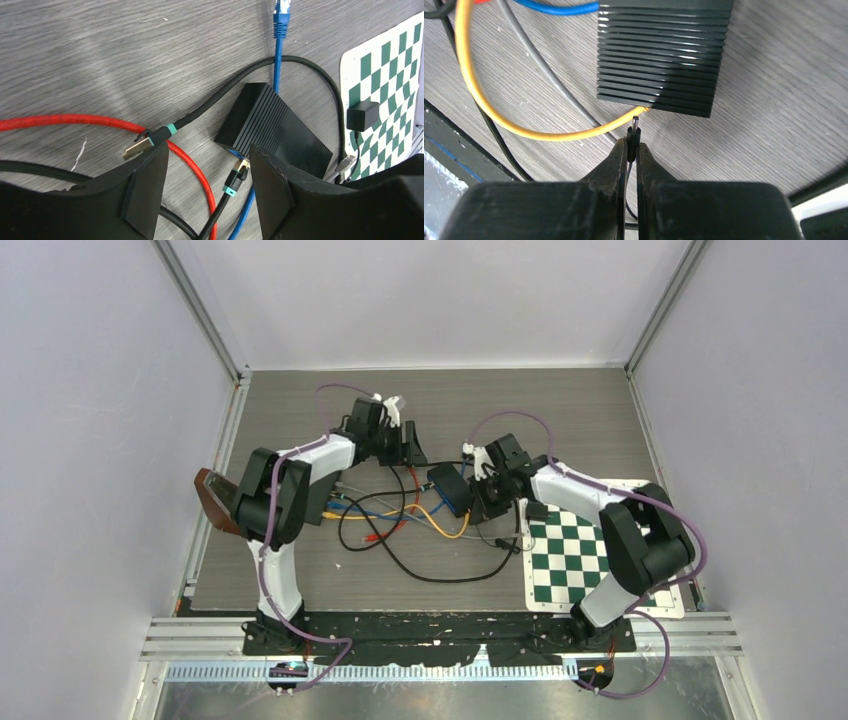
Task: Insert the plug into the switch port
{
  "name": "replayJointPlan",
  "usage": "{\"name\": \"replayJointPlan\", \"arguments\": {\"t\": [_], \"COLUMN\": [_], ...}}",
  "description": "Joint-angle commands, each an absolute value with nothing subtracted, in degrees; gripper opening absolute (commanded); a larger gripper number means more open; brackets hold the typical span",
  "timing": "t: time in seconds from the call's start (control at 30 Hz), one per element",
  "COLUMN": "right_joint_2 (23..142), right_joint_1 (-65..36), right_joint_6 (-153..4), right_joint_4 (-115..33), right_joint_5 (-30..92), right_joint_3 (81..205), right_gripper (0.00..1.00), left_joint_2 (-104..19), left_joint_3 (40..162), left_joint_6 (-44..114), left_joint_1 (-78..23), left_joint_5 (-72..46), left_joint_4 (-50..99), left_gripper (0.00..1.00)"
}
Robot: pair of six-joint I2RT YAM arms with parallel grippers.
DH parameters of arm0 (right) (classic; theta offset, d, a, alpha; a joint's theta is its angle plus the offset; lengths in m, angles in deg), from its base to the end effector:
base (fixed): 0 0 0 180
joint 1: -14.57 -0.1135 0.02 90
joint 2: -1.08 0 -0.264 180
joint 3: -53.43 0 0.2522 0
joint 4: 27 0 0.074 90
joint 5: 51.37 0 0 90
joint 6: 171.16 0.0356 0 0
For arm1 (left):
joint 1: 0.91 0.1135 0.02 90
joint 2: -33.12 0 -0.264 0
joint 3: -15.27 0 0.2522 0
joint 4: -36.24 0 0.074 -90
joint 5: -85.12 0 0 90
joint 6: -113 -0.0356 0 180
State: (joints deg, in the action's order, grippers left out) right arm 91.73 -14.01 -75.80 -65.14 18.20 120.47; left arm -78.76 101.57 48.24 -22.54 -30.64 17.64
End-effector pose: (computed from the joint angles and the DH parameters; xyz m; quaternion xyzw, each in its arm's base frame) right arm 0.2618 0.1568 0.1819 -0.2345 0.9262 0.2346 0.1795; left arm 0.3865 -0.1699 0.1757 0.0584 0.9002 -0.3393 0.2665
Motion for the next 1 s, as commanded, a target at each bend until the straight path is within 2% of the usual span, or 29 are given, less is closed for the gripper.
{"name": "replayJointPlan", "arguments": {"t": [0.0, 0.47, 0.97], "right_joint_2": [95.79, 101.62, 105.26], "right_joint_1": [-12.93, -10.39, -10.02], "right_joint_6": [-81.24, -84.74, -84.69], "right_joint_4": [-73.23, -77.42, -79.64], "right_joint_5": [13.02, 7.26, 9.57], "right_joint_3": [124.4, 132.13, 136.73], "right_gripper": [0.05, 0.05, 0.05], "left_joint_2": [-80.96, -86.94, -90.36], "left_joint_3": [105.53, 109.49, 111.21], "left_joint_6": [47.64, 51.25, 53.6], "left_joint_1": [-22.27, -22.32, -22.36], "left_joint_5": [-33.14, -41.83, -48.09], "left_joint_4": [17.56, 21.98, 26.25], "left_gripper": [0.63, 0.59, 0.57]}}
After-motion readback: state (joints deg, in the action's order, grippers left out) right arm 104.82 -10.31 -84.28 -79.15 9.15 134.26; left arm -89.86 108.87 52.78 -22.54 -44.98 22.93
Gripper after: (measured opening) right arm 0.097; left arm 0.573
